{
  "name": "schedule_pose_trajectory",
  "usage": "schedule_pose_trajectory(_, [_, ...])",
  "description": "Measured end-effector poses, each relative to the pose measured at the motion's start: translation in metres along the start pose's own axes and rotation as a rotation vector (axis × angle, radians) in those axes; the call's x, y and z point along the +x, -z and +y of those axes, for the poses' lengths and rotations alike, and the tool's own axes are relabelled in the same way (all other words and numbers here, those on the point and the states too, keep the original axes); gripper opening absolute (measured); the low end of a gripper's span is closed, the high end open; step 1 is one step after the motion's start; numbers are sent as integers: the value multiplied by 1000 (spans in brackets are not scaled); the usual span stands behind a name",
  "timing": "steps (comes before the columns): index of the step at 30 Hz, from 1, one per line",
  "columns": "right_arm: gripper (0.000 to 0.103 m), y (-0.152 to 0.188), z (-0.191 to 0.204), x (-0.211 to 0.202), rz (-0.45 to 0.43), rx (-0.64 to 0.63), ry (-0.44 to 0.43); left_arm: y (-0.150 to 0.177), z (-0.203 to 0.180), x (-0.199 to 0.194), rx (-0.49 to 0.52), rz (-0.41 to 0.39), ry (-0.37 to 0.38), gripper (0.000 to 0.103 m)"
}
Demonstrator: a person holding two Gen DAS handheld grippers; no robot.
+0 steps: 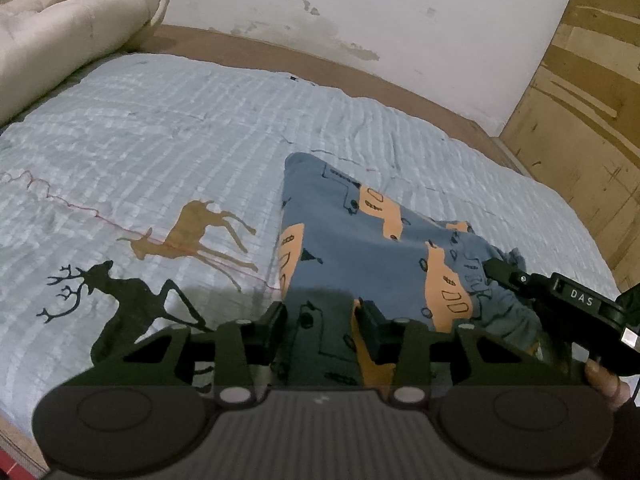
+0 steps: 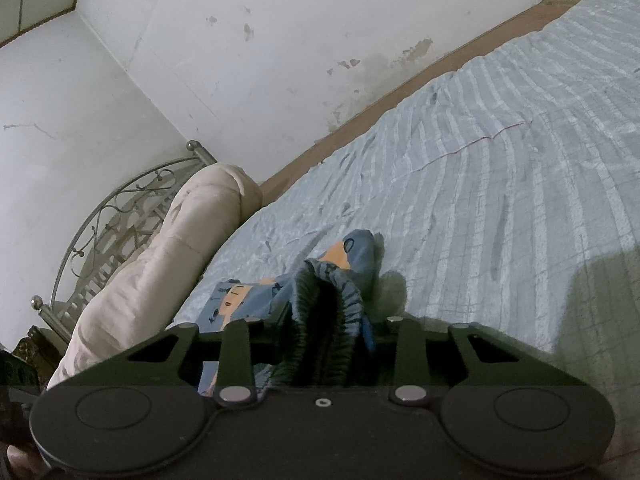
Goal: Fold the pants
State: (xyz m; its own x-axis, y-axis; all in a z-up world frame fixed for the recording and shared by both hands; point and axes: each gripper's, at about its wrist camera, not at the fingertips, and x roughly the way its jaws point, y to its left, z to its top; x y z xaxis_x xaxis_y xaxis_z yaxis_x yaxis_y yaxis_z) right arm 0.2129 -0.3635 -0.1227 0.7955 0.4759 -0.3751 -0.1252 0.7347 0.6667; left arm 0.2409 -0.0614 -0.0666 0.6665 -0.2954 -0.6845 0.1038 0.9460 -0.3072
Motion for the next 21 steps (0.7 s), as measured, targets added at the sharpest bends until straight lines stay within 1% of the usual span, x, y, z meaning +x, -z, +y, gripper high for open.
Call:
schedule_pose_trajectory(3, [34, 1, 1, 0, 0, -5, 7, 0, -1, -1, 6, -4, -7, 38])
schedule_pose_trajectory(5, [32, 1, 4, 1, 0, -10, 14, -1, 0, -1, 2, -8, -15, 30])
schedule_pose_trajectory(8, [30, 2, 7, 3, -1, -26, 26, -2, 0, -3, 2, -11, -19, 22])
schedule_pose_trajectory(12, [26, 3, 14, 6, -1, -49, 37, -4, 0, -6, 3, -22, -23, 16])
schedule_pose_trajectory(13, [25, 2, 14, 6, -1, -49, 38, -5, -1, -7, 6, -25, -22, 11])
schedule_pose_trajectory(14, [25, 2, 14, 6, 0, -49, 38, -5, -1, -8, 9, -28, -17, 10])
schedule_pose_trajectory(21, [22, 5, 28, 2, -27, -85, 84, -17, -4, -12, 51, -38, 1, 5])
